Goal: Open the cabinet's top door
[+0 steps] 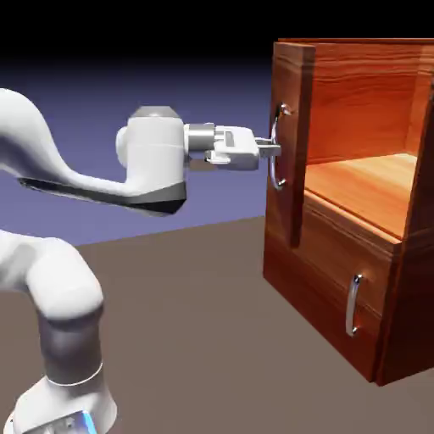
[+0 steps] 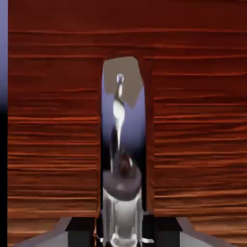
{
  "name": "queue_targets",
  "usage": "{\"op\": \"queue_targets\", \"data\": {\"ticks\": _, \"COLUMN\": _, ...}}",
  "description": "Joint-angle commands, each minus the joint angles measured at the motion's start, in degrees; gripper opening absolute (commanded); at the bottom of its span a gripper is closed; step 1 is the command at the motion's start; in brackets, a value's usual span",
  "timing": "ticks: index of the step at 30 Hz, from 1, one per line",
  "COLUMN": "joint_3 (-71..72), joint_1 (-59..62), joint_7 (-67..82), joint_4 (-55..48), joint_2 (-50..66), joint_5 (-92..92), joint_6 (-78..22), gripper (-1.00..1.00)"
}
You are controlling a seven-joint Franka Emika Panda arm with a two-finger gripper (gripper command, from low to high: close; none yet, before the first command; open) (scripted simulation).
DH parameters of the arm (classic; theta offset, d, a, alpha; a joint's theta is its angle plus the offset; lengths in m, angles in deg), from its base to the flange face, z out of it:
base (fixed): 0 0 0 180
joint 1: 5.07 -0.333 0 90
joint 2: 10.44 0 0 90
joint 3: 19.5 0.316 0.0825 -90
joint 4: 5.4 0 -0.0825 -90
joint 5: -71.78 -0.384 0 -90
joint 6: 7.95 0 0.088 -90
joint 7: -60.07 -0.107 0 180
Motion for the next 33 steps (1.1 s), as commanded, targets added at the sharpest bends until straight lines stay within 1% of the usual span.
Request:
{"op": "queue_targets", "data": {"ticks": 1, "joint_3": 1.47, "joint_1": 0.44, "joint_7": 1.32, "joint_4": 0.96, "joint_2": -1.27, "joint_5": -2.88, "joint_6": -0.81, "gripper": -1.00}}
{"op": "queue_targets", "data": {"ticks": 9, "joint_3": 13.32, "joint_1": 0.08, "joint_7": 11.09, "joint_4": 6.58, "joint_2": -10.84, "joint_5": -22.81, "joint_6": -10.71, "gripper": -1.00}}
{"op": "queue_targets", "data": {"ticks": 14, "joint_3": 22.52, "joint_1": -2.71, "joint_7": 15.32, "joint_4": 7.69, "joint_2": -14.78, "joint_5": -35.27, "joint_6": -20.07, "gripper": -1.00}}
{"op": "queue_targets", "data": {"ticks": 18, "joint_3": 30.83, "joint_1": -4.81, "joint_7": 17.14, "joint_4": 6.60, "joint_2": -15.72, "joint_5": -44.58, "joint_6": -28.50, "gripper": -1.00}}
{"op": "queue_targets", "data": {"ticks": 26, "joint_3": 47.43, "joint_1": -4.48, "joint_7": 17.93, "joint_4": -1.04, "joint_2": -12.39, "joint_5": -60.11, "joint_6": -45.40, "gripper": -1.00}}
{"op": "queue_targets", "data": {"ticks": 33, "joint_3": 61.75, "joint_1": 3.45, "joint_7": 17.80, "joint_4": -13.95, "joint_2": -7.13, "joint_5": -70.80, "joint_6": -60.51, "gripper": -1.00}}
